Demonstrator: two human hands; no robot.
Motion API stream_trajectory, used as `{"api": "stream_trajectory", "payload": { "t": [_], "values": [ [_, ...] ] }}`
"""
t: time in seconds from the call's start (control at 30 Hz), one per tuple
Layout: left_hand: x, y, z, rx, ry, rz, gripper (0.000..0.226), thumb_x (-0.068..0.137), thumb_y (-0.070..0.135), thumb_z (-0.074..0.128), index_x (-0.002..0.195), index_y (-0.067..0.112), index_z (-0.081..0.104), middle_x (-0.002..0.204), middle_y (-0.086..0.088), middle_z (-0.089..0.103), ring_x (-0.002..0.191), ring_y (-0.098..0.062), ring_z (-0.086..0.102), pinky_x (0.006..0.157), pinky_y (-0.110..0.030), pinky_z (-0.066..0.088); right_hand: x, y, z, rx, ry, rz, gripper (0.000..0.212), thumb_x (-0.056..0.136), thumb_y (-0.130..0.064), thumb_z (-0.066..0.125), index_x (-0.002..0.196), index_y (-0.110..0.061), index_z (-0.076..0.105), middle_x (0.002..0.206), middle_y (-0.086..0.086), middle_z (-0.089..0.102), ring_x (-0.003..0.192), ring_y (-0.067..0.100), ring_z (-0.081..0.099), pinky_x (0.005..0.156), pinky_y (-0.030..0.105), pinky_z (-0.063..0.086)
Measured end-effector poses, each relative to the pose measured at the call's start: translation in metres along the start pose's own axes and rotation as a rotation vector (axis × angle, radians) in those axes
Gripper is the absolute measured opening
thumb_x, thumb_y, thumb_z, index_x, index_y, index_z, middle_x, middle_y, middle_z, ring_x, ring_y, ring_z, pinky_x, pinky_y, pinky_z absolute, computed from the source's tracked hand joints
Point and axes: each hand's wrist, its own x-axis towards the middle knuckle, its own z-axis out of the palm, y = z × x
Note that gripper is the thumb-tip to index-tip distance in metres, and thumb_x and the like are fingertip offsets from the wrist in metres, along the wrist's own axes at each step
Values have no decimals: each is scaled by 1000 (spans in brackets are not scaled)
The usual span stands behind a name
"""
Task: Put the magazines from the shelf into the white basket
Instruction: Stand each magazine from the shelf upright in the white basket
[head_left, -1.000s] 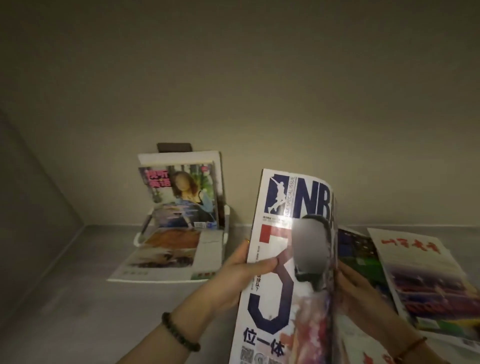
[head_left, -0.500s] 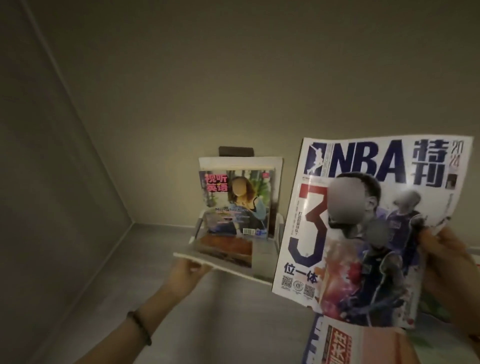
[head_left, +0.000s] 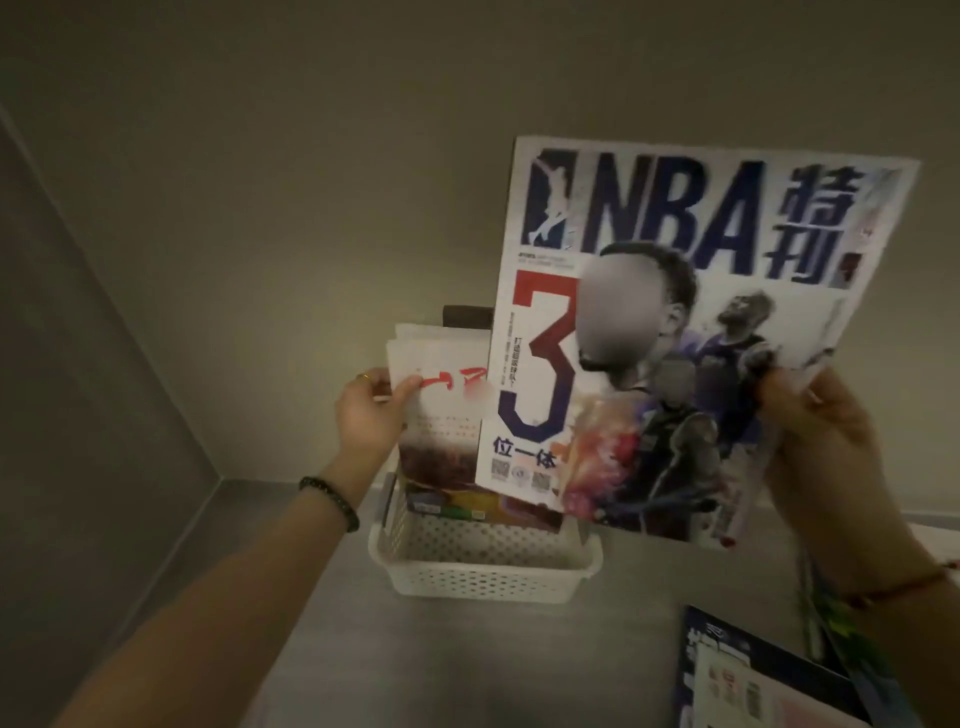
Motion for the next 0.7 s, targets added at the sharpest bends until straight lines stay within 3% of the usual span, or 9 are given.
{"api": "stream_trajectory", "payload": {
  "t": [0.13, 0.23, 0.33, 0.43, 0.47, 0.53, 0.6, 0.7],
  "values": [
    [12, -9, 2, -118, 48, -54, 19, 73, 28, 74, 71, 17, 58, 69, 4, 58, 61, -14, 59, 60, -35, 58, 18, 49, 42, -19, -35, 51, 23, 78, -22, 53, 96, -23, 68, 85, -10, 75, 80, 10, 69, 71, 26, 58],
    [13, -19, 1, -227, 45, -82, 20, 76, 17, 72, 67, 21, 55, 69, 1, 59, 69, -22, 61, 66, -37, 57, 24, 83, 61, -2, -79, 136, 22, 80, -20, 53, 93, -25, 70, 85, -9, 76, 77, 9, 70, 64, 23, 57],
    [12, -32, -3, -245, 60, -53, 15, 85, 15, 60, 73, 23, 57, 77, 1, 64, 80, -22, 63, 70, -35, 55, 22, 115, 70, 42, -99, 226, 22, 81, -21, 55, 99, -23, 68, 90, -2, 75, 80, 17, 71, 65, 30, 58],
    [6, -42, -3, -332, 18, -63, 16, 92, 29, 47, 80, 26, 58, 86, 4, 67, 79, -11, 66, 66, -24, 54, 15, 143, 78, 53, 35, 279, 20, 85, -15, 56, 102, -16, 67, 91, 1, 75, 86, 22, 69, 75, 39, 58],
    [4, -45, -1, -342, -23, -55, 16, 92, 32, 44, 84, 27, 56, 87, 7, 67, 76, -4, 67, 62, -19, 53, 13, 151, 82, 22, 84, 292, 20, 87, -11, 55, 102, -14, 67, 90, -1, 74, 88, 19, 69, 78, 37, 57],
    [-3, -52, 5, -302, -101, -38, 10, 91, 32, 46, 97, 28, 53, 92, 13, 64, 76, 3, 66, 57, -10, 51, 10, 163, 89, -58, 163, 320, 19, 88, -6, 54, 99, -13, 67, 80, -11, 74, 81, 7, 69, 70, 23, 57],
    [-9, -58, 11, -244, -146, -43, 25, 91, 29, 48, 115, 24, 46, 100, 11, 62, 87, -3, 63, 62, -12, 50, 10, 168, 92, -177, 216, 332, 23, 87, -4, 55, 83, -24, 65, 69, -14, 72, 68, 5, 67, 57, 16, 52],
    [-10, -60, 17, -152, -172, -55, 36, 91, 26, 49, 125, 17, 40, 101, 7, 57, 87, -8, 59, 64, -15, 46, 10, 174, 85, -384, 303, 355, 20, 83, -6, 61, 76, -23, 54, 76, -6, 65, 66, 7, 58, 54, 13, 43]
  ]
}}
